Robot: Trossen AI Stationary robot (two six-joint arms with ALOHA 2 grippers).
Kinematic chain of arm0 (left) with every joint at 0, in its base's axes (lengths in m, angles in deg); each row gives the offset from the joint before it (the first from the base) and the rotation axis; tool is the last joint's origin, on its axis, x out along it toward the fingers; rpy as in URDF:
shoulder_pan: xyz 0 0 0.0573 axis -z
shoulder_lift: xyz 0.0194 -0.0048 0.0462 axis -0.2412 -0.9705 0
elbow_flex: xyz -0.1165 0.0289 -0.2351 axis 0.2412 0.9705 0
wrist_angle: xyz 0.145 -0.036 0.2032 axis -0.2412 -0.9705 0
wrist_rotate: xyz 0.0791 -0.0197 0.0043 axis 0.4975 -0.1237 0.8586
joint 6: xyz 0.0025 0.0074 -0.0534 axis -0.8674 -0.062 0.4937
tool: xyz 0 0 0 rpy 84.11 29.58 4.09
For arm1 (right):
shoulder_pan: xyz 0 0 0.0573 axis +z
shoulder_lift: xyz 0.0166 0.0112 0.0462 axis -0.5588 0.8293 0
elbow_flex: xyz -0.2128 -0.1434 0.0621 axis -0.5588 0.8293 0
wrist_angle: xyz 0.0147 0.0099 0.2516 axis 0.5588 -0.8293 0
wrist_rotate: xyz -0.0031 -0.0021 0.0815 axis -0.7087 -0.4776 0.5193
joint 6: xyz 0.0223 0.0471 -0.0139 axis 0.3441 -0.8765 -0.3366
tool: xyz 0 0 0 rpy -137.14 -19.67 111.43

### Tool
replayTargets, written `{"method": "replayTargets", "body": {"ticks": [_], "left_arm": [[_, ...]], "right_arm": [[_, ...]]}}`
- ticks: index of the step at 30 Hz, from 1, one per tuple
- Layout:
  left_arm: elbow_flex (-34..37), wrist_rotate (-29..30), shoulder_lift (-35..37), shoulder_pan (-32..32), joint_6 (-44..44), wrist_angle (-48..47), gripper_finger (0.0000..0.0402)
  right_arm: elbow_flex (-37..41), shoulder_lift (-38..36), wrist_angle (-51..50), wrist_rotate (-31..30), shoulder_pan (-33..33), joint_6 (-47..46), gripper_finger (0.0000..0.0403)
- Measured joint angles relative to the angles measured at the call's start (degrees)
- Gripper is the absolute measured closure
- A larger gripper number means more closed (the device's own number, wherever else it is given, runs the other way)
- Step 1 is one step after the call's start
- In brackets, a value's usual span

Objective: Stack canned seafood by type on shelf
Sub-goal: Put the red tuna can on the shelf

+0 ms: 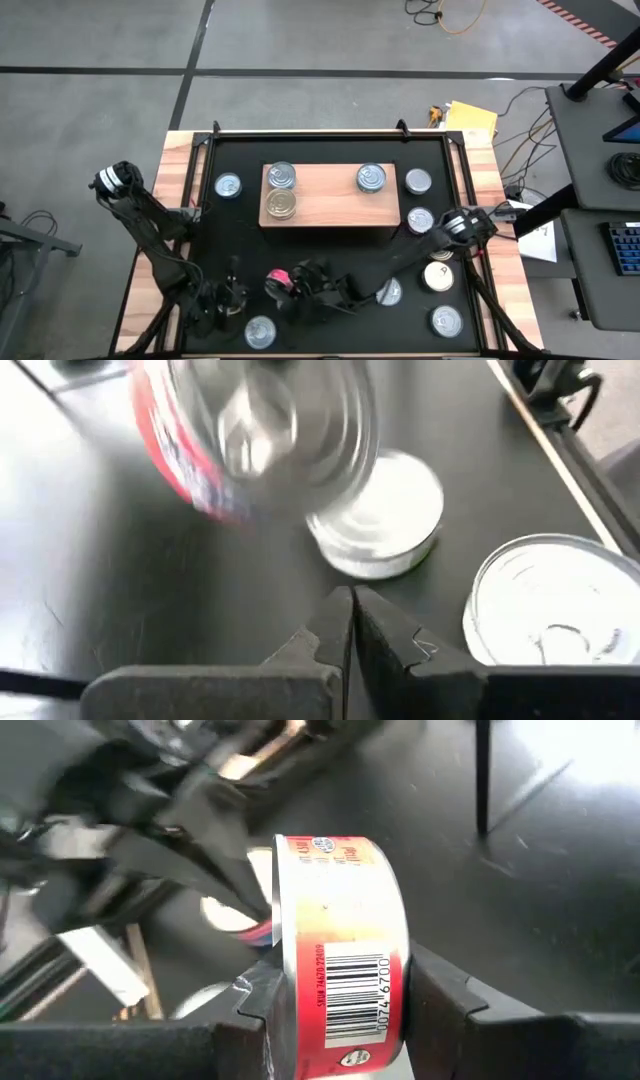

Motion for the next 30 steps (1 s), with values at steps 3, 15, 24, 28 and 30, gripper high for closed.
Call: {"method": "replayTargets", "body": {"ticks": [3, 15, 24, 28, 30], "left_arm": [[-1.47, 0.40, 0.00, 0.00, -2.20, 0.00, 0.0402], [-2.56, 3.06, -0.54, -0.09, -3.08, -0.06, 0.0402], [-2.49, 5.55, -1.40, -0.13, -3.27, 0.07, 0.0402], [-2.47, 5.88, -1.40, -0.17, -5.35, 0.08, 0.0402], [-2.47, 6.00, -1.40, -0.24, -6.19, 0.18, 0.0402]], "right_arm": [[0.00, -3.88, -2.95, -0.35, 1.01, 1.51, 0.0273], [-0.07, -17.89, -16.73, -1.91, 1.31, 5.62, 0.0273], [-0.07, -22.20, -31.21, -1.09, -2.95, 6.25, 0.0273], [-0.07, -22.72, -33.63, 0.61, -5.32, 10.43, 0.0273], [-0.06, -22.72, -33.07, 0.90, -5.82, 13.91, 0.0273]]}}
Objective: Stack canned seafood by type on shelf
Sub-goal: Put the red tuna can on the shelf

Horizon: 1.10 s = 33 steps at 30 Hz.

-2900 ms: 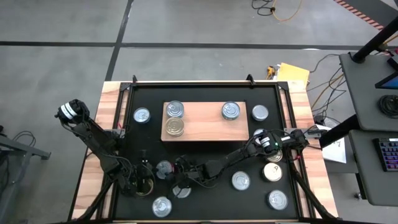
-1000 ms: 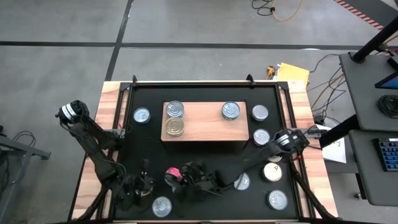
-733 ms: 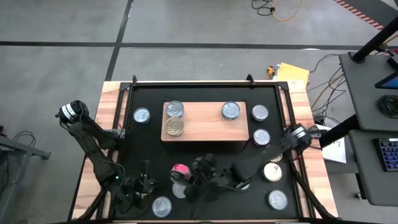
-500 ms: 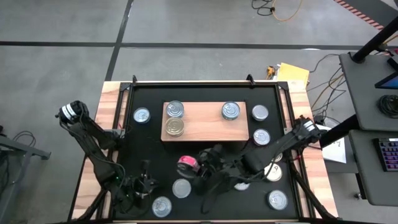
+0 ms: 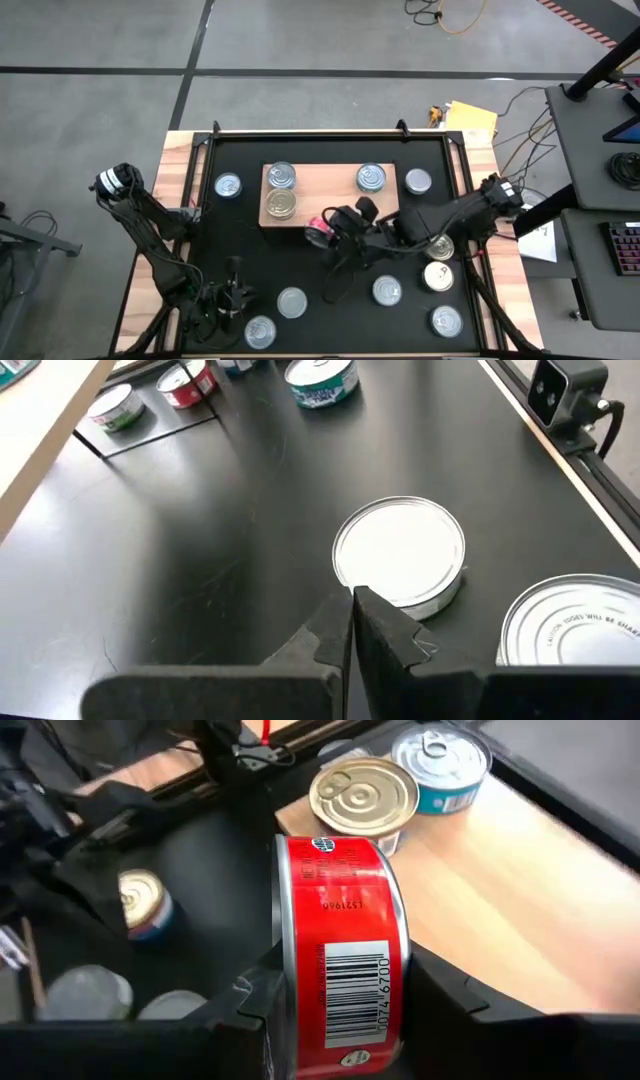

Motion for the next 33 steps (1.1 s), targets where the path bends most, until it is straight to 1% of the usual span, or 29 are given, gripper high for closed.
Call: {"method": "replayTargets", "body": {"ticks": [2, 5, 8, 11, 15, 20, 23, 26, 29, 31, 33], "left_arm": [[-0.69, 1.53, -0.04, -0.04, -0.16, -0.12, 0.0402], [-3.12, 6.51, -0.04, -0.04, -0.28, 0.25, 0.0402], [-5.88, 10.76, -0.04, -0.04, -3.42, 0.26, 0.0402], [-8.25, 14.77, -0.04, -0.04, -7.11, 0.27, 0.0401], [-10.06, 20.27, -0.04, -0.16, -8.01, 0.33, 0.0402], [-9.80, 23.44, -0.02, -0.80, -6.99, 3.01, 0.0401], [-9.19, 24.26, -0.02, -1.45, -6.97, 5.20, 0.0400], [-8.94, 25.04, -0.02, -2.24, -6.95, 6.90, 0.0384], [-8.87, 24.98, -0.02, -3.19, -6.92, 9.02, 0.0354], [-8.87, 24.95, -0.02, -3.77, -6.95, 9.90, 0.0330], [-8.87, 23.61, -0.02, -4.44, -6.36, 10.42, 0.0305]], "right_arm": [[0.16, 0.00, 0.09, 0.24, -0.13, 4.28, 0.0273], [0.83, -0.08, 0.28, -0.86, -0.06, 9.39, 0.0273], [1.99, -0.33, 0.46, -2.74, -0.15, 12.72, 0.0273], [4.03, -0.88, 0.97, -3.87, -0.55, 13.58, 0.0273], [7.35, -1.58, 1.41, -3.75, -0.64, 13.74, 0.0273], [13.03, -4.69, 4.88, -4.09, 1.31, 13.10, 0.0273], [19.06, -7.25, 14.16, -3.71, 3.55, 13.62, 0.0273], [26.09, -9.81, 26.43, -3.12, 5.41, 17.31, 0.0273], [32.55, -11.64, 39.16, -3.23, 6.48, 21.63, 0.0273], [36.46, -12.12, 47.16, -3.29, 6.99, 26.08, 0.0273], [40.08, -12.26, 54.39, -3.32, 7.41, 30.63, 0.0273]]}}
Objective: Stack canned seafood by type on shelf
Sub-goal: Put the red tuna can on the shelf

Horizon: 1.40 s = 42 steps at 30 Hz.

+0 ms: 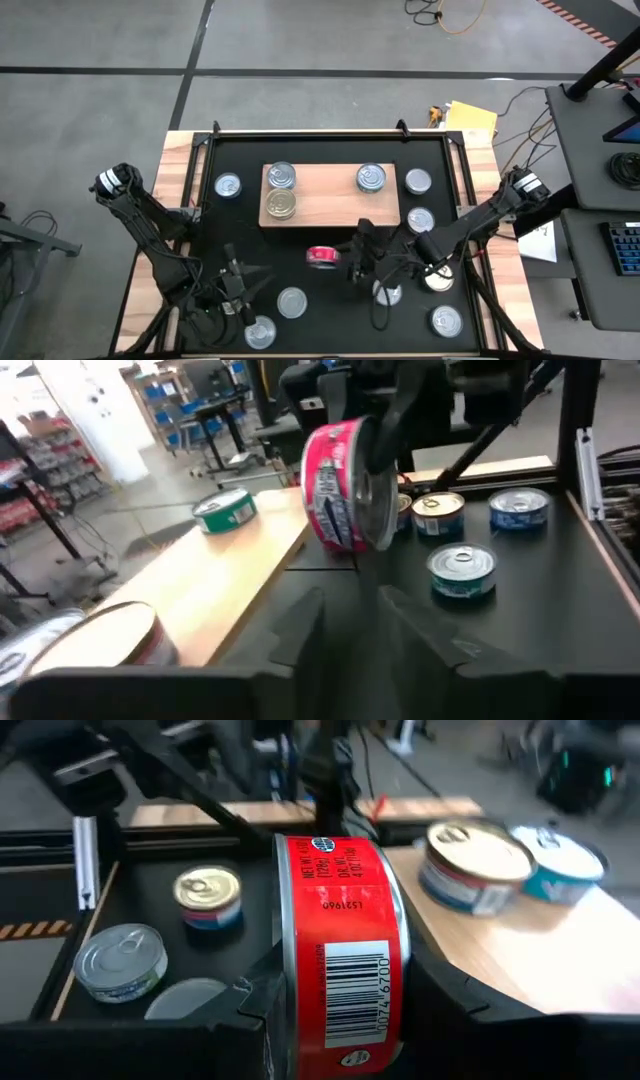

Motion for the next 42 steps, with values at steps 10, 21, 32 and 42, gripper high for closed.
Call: {"method": "replayTargets", "body": {"ticks": [10, 21, 32, 42], "left_arm": [[0.02, -4.73, -4.34, -3.52, 2.02, 8.72, 0.0203], [0.02, -6.26, -5.92, -4.90, -4.06, 17.22, 0.0120], [0.02, -6.25, -7.86, -4.94, -14.81, 17.43, 0.0109], [0.01, -4.69, -7.91, -4.92, -40.82, 16.01, 0.0109]], "right_arm": [[14.55, 2.21, 37.84, 6.66, 0.20, 13.52, 0.0273], [14.92, 2.24, 39.30, 7.17, 0.01, 1.72, 0.0273], [14.87, 2.20, 36.83, 7.21, -0.35, -6.60, 0.0273], [14.65, -0.55, 25.32, 11.70, -1.02, -18.59, 0.0273]]}}
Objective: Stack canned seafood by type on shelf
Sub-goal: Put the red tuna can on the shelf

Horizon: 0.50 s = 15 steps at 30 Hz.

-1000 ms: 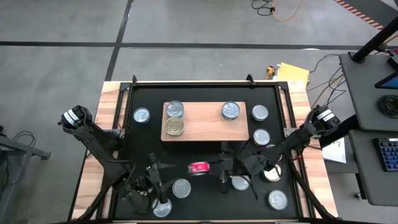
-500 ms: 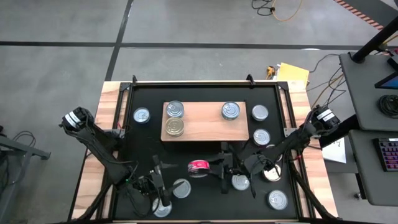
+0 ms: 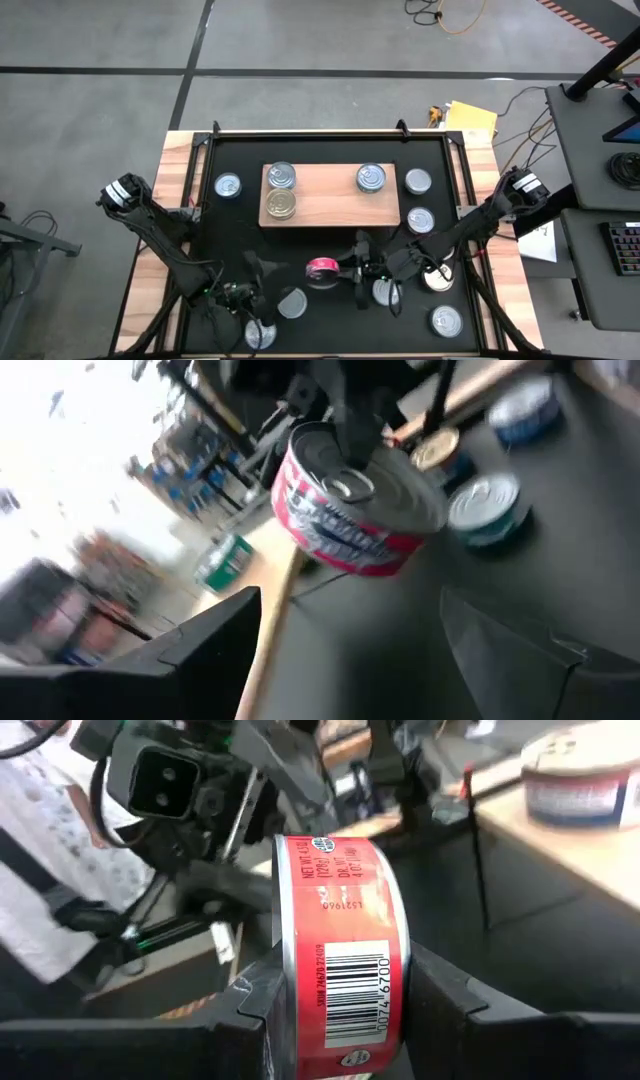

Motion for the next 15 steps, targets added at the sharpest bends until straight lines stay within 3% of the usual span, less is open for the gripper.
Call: {"method": "replayTargets", "body": {"ticks": [8, 15], "left_arm": [[-1.36, 2.16, -0.02, 1.87, -19.95, 0.00, 0.0119], [-4.36, 2.97, -0.02, 1.93, -34.22, 0.08, 0.0127]], "right_arm": [[0.21, -9.24, -17.71, 8.31, -1.18, -12.41, 0.0273], [0.74, -9.48, -17.74, 20.94, -3.57, -22.70, 0.0273]]}}
